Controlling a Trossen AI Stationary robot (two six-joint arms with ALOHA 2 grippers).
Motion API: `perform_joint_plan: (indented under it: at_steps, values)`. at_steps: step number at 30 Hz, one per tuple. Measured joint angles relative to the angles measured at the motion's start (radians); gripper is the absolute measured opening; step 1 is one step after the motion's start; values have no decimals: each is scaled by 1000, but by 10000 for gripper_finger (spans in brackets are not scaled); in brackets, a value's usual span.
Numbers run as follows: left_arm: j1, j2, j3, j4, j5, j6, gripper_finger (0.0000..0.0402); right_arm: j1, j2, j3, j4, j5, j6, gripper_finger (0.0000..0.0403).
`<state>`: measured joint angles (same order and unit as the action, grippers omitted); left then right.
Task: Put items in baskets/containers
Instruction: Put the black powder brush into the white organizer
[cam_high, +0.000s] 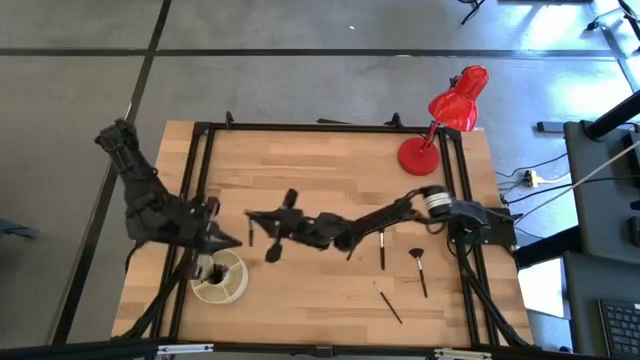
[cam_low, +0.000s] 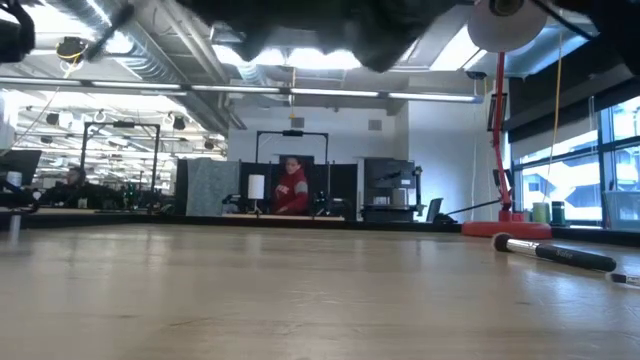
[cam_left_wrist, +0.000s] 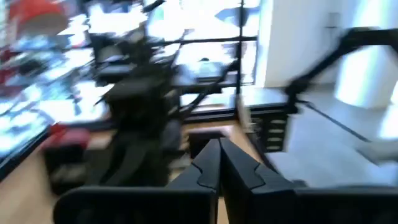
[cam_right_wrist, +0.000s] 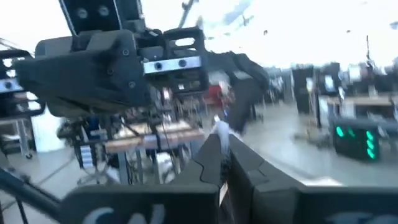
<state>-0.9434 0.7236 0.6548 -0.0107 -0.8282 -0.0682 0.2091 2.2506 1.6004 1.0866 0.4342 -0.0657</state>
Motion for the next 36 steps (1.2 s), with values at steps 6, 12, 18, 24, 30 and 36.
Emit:
perform_joint_plan:
  at_steps: [6,12,18,24,30,36]
  values:
    - [-70,-12,0,13,134,66,5,-4,222,296,12,-48,-16,9]
    - [-110,-13,0,7,114,88,9,-3,404,560,12,-72,-25,9]
    - [-124,-13,0,7,112,90,4,-2,499,715,2,-152,12,8]
    - [-128,-13,0,7,83,90,6,5,508,732,-98,-203,31,8]
    - [-128,-12,0,7,59,76,4,1,508,732,-189,-339,-21,27]
    - [-128,-5,0,6,94,54,7,-2,508,732,-252,-384,29,92]
